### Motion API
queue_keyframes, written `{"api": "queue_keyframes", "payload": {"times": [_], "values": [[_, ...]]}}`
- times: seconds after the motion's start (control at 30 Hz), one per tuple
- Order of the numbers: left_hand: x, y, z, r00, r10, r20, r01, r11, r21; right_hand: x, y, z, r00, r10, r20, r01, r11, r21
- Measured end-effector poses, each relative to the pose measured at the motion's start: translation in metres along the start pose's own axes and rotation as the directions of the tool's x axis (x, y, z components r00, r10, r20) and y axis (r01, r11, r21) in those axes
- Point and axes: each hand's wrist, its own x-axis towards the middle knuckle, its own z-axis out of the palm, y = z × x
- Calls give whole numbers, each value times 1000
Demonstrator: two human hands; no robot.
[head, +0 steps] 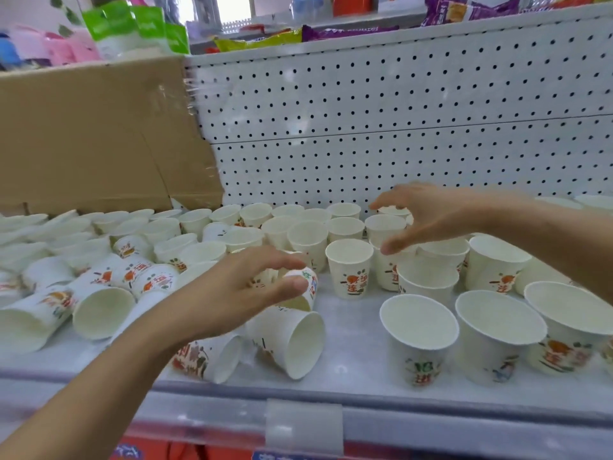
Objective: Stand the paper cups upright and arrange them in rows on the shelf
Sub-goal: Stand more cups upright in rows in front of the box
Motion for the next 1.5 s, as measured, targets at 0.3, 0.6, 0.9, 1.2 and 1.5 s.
{"api": "queue_keyframes", "payload": {"times": [0.3,0.6,0.9,1.2,1.5], "values": [[-48,-23,-1,995,95,14,-96,977,193,-48,-125,19,988,-154,-9,154,987,33],[-83,-53,-19,974,130,186,-184,932,312,-52,-159,82,994,-107,-14,108,992,68],[-63,-58,-21,993,116,24,-118,950,287,-55,-158,67,997,-31,-72,40,989,142],[-42,-37,4,982,3,-188,-56,959,-278,-61,-139,17,985,57,162,-26,982,-187],[-53,-53,1,997,78,0,-78,985,152,-53,-133,30,964,123,237,-69,973,-222]]}}
